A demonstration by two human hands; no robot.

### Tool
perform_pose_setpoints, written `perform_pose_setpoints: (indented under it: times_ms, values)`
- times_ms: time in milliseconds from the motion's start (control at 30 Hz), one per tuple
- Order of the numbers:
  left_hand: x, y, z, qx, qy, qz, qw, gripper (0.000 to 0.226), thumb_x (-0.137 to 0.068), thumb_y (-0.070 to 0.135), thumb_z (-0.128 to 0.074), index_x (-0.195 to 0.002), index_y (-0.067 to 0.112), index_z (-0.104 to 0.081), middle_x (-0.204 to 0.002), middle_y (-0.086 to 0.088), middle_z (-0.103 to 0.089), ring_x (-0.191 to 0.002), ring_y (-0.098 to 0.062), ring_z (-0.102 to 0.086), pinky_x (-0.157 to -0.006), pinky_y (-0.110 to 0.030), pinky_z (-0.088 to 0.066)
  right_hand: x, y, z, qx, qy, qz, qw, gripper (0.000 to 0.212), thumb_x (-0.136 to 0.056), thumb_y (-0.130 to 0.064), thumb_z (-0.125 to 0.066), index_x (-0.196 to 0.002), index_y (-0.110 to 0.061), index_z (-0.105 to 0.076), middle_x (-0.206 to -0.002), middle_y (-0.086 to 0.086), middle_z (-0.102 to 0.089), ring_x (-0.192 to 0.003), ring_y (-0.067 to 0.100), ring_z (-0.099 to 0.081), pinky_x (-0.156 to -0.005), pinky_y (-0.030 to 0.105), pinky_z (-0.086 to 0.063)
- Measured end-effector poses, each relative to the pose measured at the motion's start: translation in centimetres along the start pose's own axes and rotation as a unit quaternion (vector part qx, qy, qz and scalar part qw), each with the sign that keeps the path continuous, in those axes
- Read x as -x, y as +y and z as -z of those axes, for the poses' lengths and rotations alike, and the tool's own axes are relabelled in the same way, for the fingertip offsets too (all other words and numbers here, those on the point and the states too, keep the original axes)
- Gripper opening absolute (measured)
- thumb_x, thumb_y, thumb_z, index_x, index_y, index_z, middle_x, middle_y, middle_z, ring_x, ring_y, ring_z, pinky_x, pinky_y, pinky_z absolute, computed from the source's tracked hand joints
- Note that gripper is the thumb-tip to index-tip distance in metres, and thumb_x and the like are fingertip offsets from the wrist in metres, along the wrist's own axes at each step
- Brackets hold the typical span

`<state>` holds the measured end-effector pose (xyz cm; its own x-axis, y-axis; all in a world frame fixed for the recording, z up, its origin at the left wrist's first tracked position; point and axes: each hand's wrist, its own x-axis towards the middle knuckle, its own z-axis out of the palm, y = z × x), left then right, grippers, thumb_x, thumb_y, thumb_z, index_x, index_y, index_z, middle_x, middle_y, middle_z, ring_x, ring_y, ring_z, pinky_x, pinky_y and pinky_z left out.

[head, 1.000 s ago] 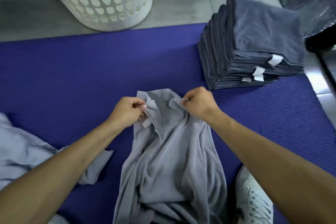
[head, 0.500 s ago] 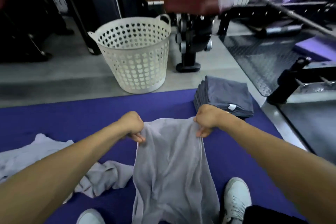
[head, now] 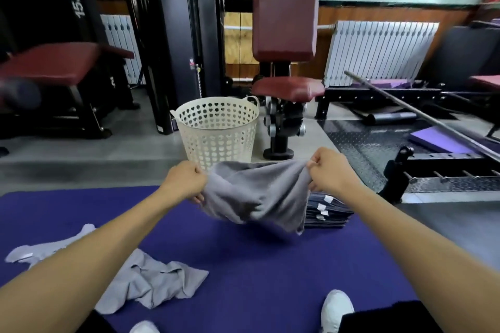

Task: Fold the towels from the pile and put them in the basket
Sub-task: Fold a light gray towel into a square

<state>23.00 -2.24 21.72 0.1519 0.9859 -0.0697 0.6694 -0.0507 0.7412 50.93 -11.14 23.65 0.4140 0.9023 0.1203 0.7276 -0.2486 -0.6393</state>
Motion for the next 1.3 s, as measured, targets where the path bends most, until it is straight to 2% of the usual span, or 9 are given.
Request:
perform_pose_setpoints:
  times_ms: [100, 233, 500, 633, 800, 967, 1100, 1200, 1300]
  values:
    - [2.2, 0.7, 0.6, 0.061, -0.011, 0.015, 0.998, 0.022, -0.08, -0.002, -0.04, -0.073, -0.002, -0.06, -0.055, -0.018, -0.065, -0.041, -0.021, -0.06, -0.04, -0.022, -0.045, 1.9, 0.2, 0.1, -0.022, 0.027, 0.003, 0.999, 0.016, -0.096, -0.016, -0.044, -0.087, -0.012, -0.057, -0.083, 0.013, -0.066, -0.076, 0.028, -0.065, -0.064, 0.039, -0.056]
    - [2.9, 0.2, 0.3, 0.175, 0.159, -0.059, 0.97, 0.016, -0.087, 0.008, -0.051, -0.077, 0.004, -0.061, -0.058, -0.012, -0.063, -0.047, -0.018, -0.058, -0.049, -0.029, -0.051, 2.1, -0.1, 0.0, -0.079, 0.065, 0.002, 0.995, 0.021, -0.099, -0.015, -0.042, -0.096, -0.007, -0.061, -0.087, 0.008, -0.064, -0.078, 0.021, -0.059, -0.058, 0.025, -0.043]
    - [-5.6, -8.0, -6.4, 0.047, -0.01, 0.153, 0.987, 0.016, -0.079, -0.008, -0.061, -0.066, 0.001, -0.057, -0.061, -0.007, -0.066, -0.059, -0.018, -0.065, -0.066, -0.03, -0.056, -1.4, 5.0, -6.0, -0.008, -0.155, -0.141, 0.978, 0.024, -0.098, -0.016, -0.052, -0.092, 0.002, -0.068, -0.08, 0.011, -0.071, -0.08, 0.026, -0.069, -0.076, 0.032, -0.055]
    - [-8.5, -7.2, -7.4, 0.095, 0.11, 0.073, 0.987, 0.016, -0.093, 0.014, -0.049, -0.09, 0.01, -0.064, -0.094, -0.01, -0.069, -0.088, -0.027, -0.065, -0.075, -0.038, -0.055, -4.3, 7.3, -8.3, -0.148, -0.035, -0.143, 0.978, 0.025, -0.087, -0.006, -0.047, -0.065, -0.015, -0.056, -0.09, 0.018, -0.069, -0.085, 0.032, -0.064, -0.085, 0.052, -0.055]
    - [-11.2, -4.6, -5.3, 0.166, 0.175, -0.044, 0.969, 0.013, -0.101, 0.015, -0.046, -0.101, 0.011, -0.059, -0.098, -0.007, -0.065, -0.087, -0.022, -0.059, -0.074, -0.036, -0.049, -7.5, 7.3, -8.4, -0.223, 0.039, -0.07, 0.972, 0.009, -0.091, -0.023, -0.05, -0.085, -0.017, -0.052, -0.095, 0.017, -0.067, -0.098, 0.039, -0.065, -0.087, 0.059, -0.053]
    - [-10.1, -6.9, -4.9, 0.122, 0.123, -0.069, 0.982, 0.01, -0.098, 0.01, -0.047, -0.097, 0.01, -0.057, -0.091, -0.005, -0.064, -0.079, -0.025, -0.06, -0.064, -0.03, -0.044, -5.7, 6.2, -8.6, -0.198, 0.034, -0.031, 0.979, 0.017, -0.1, -0.015, -0.045, -0.084, -0.021, -0.048, -0.093, 0.016, -0.067, -0.096, 0.036, -0.065, -0.085, 0.058, -0.053]
    - [-6.1, -11.8, -7.5, 0.021, 0.076, -0.046, 0.996, 0.012, -0.094, 0.008, -0.049, -0.091, 0.01, -0.059, -0.085, -0.001, -0.063, -0.076, -0.021, -0.053, -0.059, -0.028, -0.04, -1.0, 8.4, -11.0, -0.147, -0.023, -0.052, 0.988, 0.019, -0.103, -0.015, -0.042, -0.085, -0.019, -0.049, -0.086, 0.001, -0.068, -0.081, 0.023, -0.065, -0.072, 0.041, -0.055]
    - [-2.4, -16.0, -9.9, -0.116, -0.026, -0.055, 0.991, 0.013, -0.09, 0.007, -0.047, -0.088, 0.012, -0.059, -0.081, -0.001, -0.061, -0.082, -0.025, -0.054, -0.066, -0.035, -0.043, 3.6, 11.2, -13.0, -0.081, -0.079, -0.077, 0.991, 0.017, -0.101, -0.013, -0.042, -0.086, -0.013, -0.05, -0.079, -0.001, -0.064, -0.063, 0.017, -0.052, -0.046, 0.02, -0.039]
    - [0.5, -19.2, -11.5, -0.201, -0.152, -0.054, 0.966, 0.019, -0.085, 0.006, -0.048, -0.076, 0.022, -0.055, -0.077, 0.001, -0.061, -0.083, -0.028, -0.058, -0.074, -0.037, -0.048, 7.5, 14.3, -15.1, -0.023, -0.143, -0.111, 0.983, 0.015, -0.097, -0.01, -0.041, -0.086, -0.013, -0.052, -0.083, 0.001, -0.066, -0.073, 0.021, -0.054, -0.051, 0.024, -0.038]
